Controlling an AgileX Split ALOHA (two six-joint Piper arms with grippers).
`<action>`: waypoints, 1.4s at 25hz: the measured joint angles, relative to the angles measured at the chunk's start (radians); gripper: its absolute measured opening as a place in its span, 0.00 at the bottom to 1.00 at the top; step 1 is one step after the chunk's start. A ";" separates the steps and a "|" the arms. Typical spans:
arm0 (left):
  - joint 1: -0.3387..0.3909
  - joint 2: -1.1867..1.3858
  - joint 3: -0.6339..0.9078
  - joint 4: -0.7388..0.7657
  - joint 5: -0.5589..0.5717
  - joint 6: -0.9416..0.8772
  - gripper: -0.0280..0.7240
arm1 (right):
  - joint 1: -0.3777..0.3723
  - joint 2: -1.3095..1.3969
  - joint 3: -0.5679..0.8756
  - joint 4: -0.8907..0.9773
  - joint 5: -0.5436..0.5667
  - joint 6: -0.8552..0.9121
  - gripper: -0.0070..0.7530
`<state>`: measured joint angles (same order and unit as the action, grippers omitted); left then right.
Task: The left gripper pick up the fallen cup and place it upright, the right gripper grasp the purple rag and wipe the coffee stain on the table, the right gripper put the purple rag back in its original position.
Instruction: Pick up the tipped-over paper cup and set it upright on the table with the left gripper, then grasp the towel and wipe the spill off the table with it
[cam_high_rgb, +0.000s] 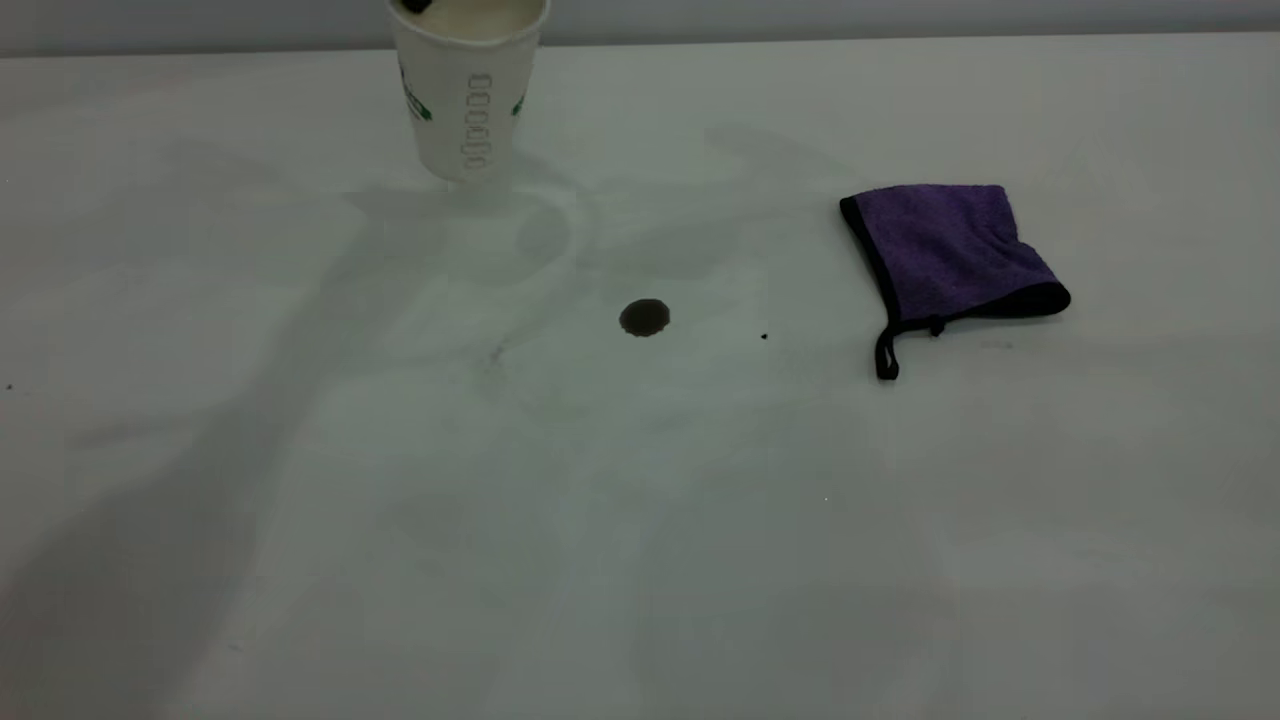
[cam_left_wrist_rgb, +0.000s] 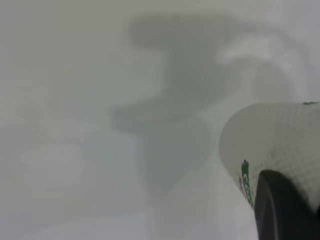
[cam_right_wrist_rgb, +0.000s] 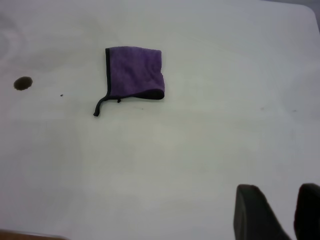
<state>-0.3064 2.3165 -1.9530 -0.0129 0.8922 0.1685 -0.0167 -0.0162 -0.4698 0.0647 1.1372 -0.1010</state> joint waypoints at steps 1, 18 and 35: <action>0.029 0.005 0.000 -0.062 -0.004 0.032 0.06 | 0.000 0.000 0.000 0.000 0.000 0.000 0.32; 0.131 0.160 0.000 -0.277 -0.106 0.179 0.15 | 0.000 0.000 0.000 0.000 0.001 0.000 0.32; 0.131 -0.129 -0.126 -0.166 0.201 0.205 0.95 | 0.000 0.000 0.000 0.000 0.002 0.000 0.32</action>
<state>-0.1750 2.1871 -2.0792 -0.1793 1.0934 0.3731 -0.0167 -0.0162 -0.4698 0.0647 1.1392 -0.1010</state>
